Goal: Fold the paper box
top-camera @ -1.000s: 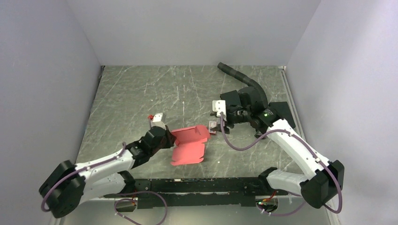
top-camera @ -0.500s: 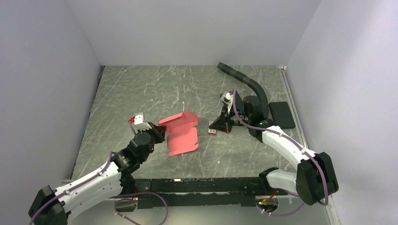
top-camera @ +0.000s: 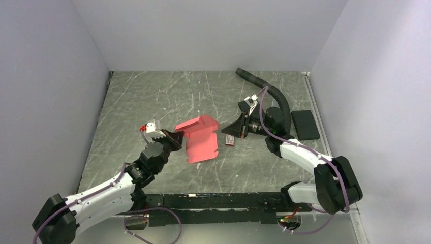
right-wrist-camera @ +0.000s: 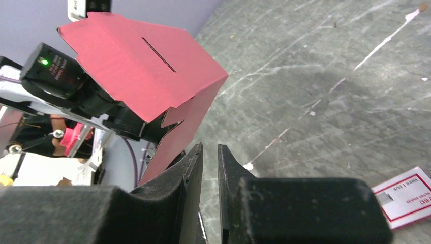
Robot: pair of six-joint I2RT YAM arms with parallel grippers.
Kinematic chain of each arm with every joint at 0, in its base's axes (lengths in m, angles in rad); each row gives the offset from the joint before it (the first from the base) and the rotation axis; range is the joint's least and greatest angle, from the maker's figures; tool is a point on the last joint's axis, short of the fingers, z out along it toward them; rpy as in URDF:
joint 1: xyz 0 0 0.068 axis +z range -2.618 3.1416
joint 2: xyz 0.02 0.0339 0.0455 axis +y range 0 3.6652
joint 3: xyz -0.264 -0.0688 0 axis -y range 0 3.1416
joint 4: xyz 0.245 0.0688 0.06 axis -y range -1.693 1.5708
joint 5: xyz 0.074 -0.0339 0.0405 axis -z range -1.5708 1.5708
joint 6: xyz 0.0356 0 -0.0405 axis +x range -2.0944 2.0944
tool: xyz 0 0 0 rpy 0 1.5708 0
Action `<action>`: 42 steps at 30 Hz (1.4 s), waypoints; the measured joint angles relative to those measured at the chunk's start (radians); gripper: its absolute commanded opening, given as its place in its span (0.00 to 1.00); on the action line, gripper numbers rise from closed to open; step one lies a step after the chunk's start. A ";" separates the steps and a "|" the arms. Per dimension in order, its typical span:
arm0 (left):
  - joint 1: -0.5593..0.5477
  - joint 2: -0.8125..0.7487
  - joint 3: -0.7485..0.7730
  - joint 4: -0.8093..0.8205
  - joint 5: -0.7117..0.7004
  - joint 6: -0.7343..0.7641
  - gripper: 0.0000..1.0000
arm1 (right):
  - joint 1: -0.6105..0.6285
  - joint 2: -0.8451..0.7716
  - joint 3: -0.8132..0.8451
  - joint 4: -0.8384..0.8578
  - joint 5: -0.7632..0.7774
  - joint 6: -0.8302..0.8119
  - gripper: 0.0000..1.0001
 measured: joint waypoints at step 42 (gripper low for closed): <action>-0.049 0.188 0.000 0.291 0.021 -0.028 0.00 | 0.007 0.049 -0.003 0.285 -0.065 0.362 0.38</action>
